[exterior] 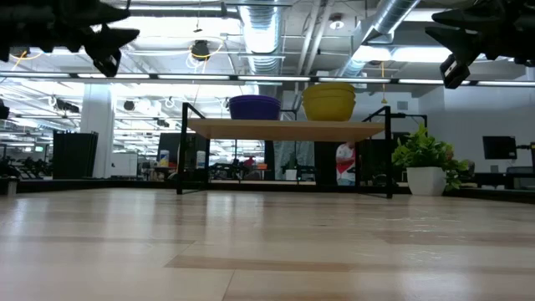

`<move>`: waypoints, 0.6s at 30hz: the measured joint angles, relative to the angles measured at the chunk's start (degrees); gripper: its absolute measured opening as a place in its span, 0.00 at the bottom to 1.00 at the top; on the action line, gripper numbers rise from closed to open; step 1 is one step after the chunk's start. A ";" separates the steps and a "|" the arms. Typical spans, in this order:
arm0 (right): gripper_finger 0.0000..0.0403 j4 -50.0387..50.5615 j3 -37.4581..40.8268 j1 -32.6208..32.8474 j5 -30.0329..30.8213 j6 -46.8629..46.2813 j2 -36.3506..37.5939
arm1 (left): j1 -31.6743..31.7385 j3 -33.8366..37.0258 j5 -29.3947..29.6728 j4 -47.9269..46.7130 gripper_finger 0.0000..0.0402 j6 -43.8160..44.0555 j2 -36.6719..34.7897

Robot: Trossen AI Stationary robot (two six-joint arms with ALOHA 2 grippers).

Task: Pick & Place Mini bowls
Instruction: Return to Home Position

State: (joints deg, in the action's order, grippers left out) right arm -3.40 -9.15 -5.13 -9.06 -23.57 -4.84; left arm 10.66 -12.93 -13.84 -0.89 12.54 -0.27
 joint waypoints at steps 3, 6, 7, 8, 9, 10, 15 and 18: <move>0.18 0.00 0.00 0.00 -0.07 0.04 0.00 | 0.00 0.93 0.01 -0.70 0.37 0.15 0.74; 0.18 0.02 0.00 0.00 -0.72 1.18 0.11 | 0.00 2.11 0.07 -0.36 0.37 0.15 0.93; 0.18 0.06 -0.09 -0.02 -1.64 1.88 0.25 | 0.00 2.54 0.01 -0.32 0.37 0.15 0.84; 0.18 0.03 -0.33 -0.02 -2.63 2.91 0.40 | 0.00 2.99 0.04 -0.32 0.37 0.16 0.61; 0.18 0.00 -0.53 -0.02 -3.54 3.58 0.68 | 0.00 3.56 0.07 -0.38 0.37 0.17 0.43; 0.18 -0.02 -0.70 0.00 -4.59 3.89 1.16 | 0.00 3.90 0.05 -0.47 0.37 0.17 0.24; 0.18 2.96 -0.90 0.00 -7.21 4.23 3.72 | 0.00 5.60 0.05 -0.31 0.37 -0.08 0.24; 0.18 5.66 -0.90 -0.02 -5.75 3.73 4.29 | 0.00 6.55 0.05 -0.13 0.37 -0.15 0.24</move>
State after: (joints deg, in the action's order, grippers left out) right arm 2.26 -10.04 -5.15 -14.81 -19.84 -0.55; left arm 10.66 -6.38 -13.78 -1.03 12.38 -0.03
